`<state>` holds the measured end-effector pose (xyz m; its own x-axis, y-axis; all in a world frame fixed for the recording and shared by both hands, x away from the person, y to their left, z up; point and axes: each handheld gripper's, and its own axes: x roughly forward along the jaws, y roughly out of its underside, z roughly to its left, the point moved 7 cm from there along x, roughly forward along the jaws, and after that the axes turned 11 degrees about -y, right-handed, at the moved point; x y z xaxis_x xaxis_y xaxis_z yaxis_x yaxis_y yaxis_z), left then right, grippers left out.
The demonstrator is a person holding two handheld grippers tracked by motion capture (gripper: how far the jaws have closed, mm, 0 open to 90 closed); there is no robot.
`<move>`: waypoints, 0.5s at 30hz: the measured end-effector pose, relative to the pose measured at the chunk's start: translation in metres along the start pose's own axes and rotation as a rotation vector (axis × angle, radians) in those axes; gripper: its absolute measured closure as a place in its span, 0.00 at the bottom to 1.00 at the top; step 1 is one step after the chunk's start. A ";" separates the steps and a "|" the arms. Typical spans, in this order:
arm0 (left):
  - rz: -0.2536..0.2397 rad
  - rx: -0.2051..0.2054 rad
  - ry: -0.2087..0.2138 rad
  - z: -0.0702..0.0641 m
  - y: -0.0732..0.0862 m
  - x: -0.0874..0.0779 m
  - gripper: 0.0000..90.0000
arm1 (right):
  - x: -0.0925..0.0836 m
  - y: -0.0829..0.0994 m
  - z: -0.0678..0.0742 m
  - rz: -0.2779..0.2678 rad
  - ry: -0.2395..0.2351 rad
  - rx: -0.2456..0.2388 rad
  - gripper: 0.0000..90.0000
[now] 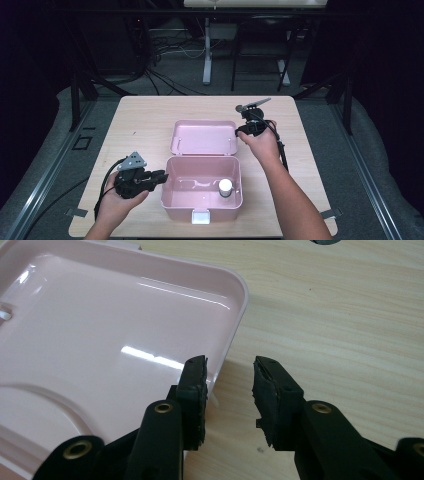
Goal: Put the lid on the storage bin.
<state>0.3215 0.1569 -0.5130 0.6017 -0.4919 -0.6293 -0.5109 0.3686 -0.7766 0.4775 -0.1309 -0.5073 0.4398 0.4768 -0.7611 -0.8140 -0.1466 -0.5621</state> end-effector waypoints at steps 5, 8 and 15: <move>0.000 -0.002 0.005 0.000 0.000 0.000 0.84 | 0.004 -0.001 -0.002 -0.003 0.007 0.012 0.74; 0.001 0.000 0.004 0.000 0.000 0.000 0.84 | 0.004 -0.002 -0.002 -0.005 0.011 0.008 0.74; -0.002 0.005 -0.001 0.000 0.000 0.000 0.84 | 0.010 -0.004 -0.002 -0.006 0.007 0.023 0.75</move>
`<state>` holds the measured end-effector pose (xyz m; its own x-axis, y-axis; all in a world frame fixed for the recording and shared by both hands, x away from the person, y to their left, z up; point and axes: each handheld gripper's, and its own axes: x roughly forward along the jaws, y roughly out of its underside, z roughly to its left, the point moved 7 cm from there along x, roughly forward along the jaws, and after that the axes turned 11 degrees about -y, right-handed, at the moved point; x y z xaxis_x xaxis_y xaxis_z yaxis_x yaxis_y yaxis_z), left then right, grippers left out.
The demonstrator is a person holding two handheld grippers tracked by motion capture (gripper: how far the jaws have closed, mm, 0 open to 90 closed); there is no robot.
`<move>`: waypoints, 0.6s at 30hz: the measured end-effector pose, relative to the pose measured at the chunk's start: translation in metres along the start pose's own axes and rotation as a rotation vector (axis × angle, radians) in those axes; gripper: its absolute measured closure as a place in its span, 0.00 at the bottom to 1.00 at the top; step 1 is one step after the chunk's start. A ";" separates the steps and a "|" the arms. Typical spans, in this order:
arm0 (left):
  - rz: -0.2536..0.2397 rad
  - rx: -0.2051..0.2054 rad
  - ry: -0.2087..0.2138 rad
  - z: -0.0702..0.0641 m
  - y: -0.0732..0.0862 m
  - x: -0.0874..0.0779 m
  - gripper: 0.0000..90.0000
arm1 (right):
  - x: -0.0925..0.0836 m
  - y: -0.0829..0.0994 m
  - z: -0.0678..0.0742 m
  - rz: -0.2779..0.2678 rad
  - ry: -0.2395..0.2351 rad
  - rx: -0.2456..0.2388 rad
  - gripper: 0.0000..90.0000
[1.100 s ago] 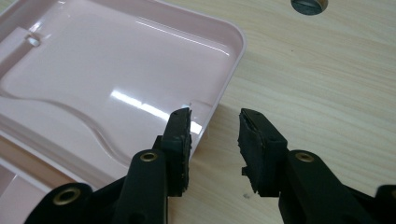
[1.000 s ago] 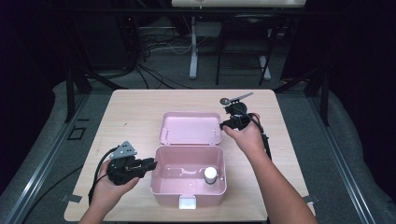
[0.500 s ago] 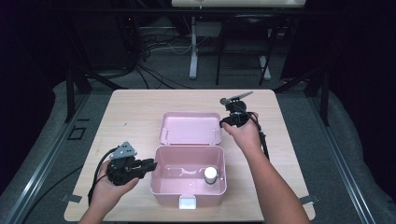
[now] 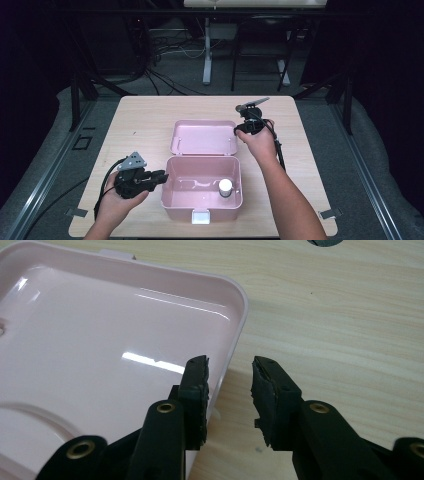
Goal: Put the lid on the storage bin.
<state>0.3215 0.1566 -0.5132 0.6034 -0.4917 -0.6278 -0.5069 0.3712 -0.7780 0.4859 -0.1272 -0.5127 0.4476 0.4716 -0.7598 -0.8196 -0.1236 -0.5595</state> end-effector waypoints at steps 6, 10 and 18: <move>-0.002 -0.014 0.007 0.001 0.001 0.001 0.83 | 0.008 0.000 -0.001 0.012 0.008 -0.003 0.76; -0.002 -0.014 0.006 0.001 0.001 0.001 0.83 | 0.012 -0.001 -0.002 0.014 0.008 -0.002 0.78; -0.002 -0.009 0.003 0.000 0.001 0.001 0.83 | 0.018 -0.001 -0.001 0.023 0.010 0.002 0.78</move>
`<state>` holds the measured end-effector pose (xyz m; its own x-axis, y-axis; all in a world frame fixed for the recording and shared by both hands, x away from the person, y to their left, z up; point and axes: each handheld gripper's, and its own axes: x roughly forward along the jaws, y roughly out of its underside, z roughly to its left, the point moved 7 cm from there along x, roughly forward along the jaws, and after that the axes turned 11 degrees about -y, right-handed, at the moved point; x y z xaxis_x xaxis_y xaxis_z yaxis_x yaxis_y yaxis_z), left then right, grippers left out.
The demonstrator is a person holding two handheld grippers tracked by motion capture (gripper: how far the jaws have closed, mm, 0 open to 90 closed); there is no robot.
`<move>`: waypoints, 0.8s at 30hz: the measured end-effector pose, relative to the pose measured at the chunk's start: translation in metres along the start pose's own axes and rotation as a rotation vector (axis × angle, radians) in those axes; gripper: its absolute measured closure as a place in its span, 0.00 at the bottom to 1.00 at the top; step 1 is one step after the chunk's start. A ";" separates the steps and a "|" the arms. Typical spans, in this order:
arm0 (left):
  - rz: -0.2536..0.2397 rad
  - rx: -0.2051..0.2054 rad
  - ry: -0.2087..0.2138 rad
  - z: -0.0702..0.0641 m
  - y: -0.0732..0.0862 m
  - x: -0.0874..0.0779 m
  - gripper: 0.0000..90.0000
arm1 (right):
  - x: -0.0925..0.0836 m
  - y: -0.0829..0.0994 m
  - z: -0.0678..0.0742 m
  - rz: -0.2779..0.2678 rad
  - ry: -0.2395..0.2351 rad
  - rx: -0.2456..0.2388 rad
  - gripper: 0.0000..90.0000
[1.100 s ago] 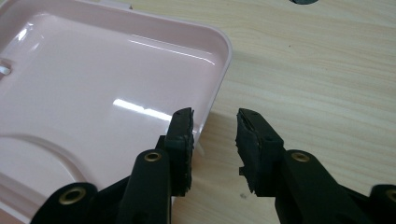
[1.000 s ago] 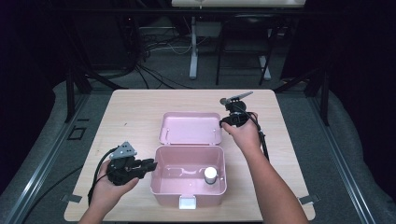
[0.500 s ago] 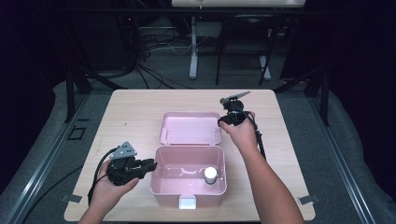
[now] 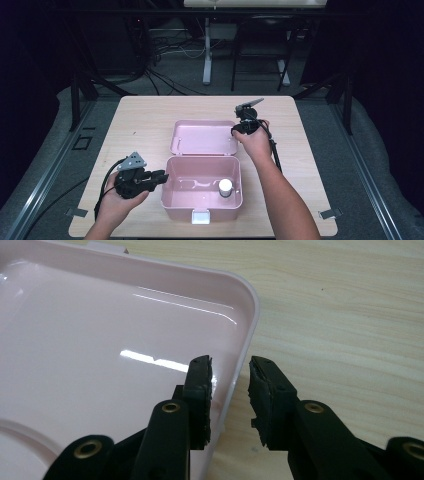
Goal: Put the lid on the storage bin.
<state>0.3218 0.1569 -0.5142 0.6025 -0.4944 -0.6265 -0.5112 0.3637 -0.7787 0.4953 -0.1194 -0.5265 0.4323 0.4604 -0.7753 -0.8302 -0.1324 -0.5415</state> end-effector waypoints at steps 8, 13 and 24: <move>-0.002 -0.002 -0.002 0.000 0.000 0.000 0.83 | 0.002 0.000 -0.001 0.003 0.013 -0.001 0.87; -0.001 -0.002 -0.003 -0.001 0.000 0.000 0.83 | 0.002 -0.001 -0.001 0.004 0.016 0.003 0.88; 0.000 0.004 -0.003 -0.001 0.000 0.000 0.83 | 0.009 -0.002 -0.002 0.004 0.018 0.022 0.87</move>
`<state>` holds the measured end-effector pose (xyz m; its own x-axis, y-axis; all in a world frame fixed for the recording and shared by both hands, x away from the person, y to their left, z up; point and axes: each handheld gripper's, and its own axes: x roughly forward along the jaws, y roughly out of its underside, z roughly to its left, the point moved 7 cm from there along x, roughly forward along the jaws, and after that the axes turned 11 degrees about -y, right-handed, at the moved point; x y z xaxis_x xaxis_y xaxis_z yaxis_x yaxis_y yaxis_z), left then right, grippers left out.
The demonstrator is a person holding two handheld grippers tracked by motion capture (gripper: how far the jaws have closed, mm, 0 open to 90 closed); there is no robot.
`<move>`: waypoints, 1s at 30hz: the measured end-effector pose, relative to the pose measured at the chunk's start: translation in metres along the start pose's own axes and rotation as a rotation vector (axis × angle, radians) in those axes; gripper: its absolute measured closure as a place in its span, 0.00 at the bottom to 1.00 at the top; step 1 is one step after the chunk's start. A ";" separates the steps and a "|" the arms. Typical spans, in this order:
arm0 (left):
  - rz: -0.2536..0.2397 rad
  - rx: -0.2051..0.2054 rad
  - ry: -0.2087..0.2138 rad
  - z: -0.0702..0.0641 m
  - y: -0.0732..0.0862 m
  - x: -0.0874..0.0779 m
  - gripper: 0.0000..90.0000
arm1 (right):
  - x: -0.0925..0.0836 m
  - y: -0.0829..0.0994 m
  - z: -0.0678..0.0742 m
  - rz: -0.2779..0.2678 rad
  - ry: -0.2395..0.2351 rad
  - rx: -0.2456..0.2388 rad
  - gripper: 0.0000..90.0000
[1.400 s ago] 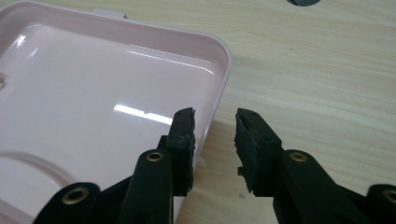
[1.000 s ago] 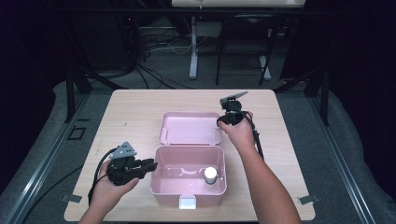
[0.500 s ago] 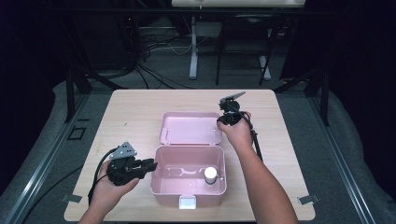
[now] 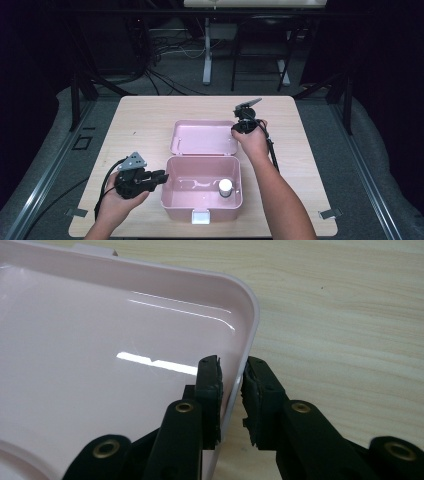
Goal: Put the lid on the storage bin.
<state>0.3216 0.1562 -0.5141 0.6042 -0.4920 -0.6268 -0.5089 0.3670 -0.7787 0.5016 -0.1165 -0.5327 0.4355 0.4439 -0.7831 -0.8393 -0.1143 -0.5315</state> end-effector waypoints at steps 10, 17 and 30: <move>0.000 0.000 -0.001 0.000 0.000 0.000 0.83 | -0.003 -0.002 0.002 -0.012 0.017 0.011 0.91; 0.003 0.001 -0.003 0.000 0.000 0.000 0.83 | -0.004 -0.002 0.002 -0.017 0.017 0.016 0.91; 0.001 -0.002 -0.005 -0.001 0.000 0.000 0.83 | -0.013 -0.005 0.006 -0.060 0.019 0.003 0.93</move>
<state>0.3214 0.1555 -0.5140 0.6065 -0.4878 -0.6278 -0.5108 0.3660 -0.7779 0.4986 -0.1164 -0.5180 0.4914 0.4332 -0.7556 -0.8123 -0.0851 -0.5771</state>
